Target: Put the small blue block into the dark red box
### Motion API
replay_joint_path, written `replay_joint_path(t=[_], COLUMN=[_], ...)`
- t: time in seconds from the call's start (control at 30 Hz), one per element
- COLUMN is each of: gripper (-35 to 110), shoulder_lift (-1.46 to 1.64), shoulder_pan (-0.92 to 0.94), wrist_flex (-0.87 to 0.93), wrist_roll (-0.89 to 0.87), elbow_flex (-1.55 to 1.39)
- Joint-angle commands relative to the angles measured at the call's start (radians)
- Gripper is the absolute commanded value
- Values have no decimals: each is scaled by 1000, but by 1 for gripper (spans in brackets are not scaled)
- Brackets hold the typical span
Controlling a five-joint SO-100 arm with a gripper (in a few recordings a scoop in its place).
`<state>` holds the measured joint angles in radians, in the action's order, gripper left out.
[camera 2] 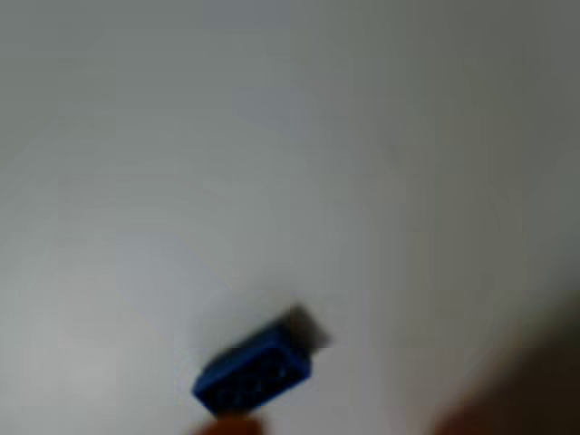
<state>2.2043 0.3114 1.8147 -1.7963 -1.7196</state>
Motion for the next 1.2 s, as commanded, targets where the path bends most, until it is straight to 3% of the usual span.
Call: replay_joint_path(t=[0.0, 0.2, 0.4, 0.5, 0.8, 1.17], gripper=[31, 31, 18, 8, 15, 17], shoulder_lift=[44, 124, 40, 78, 80, -140], shoulder_pan=[17, 15, 78, 92, 25, -55], wrist_flex=[6, -43, -5, -78, -37, -17], wrist_roll=[-46, -80, -213, -314, -428, -618], elbow_flex=[-75, -183, -184, -298, -403, -407])
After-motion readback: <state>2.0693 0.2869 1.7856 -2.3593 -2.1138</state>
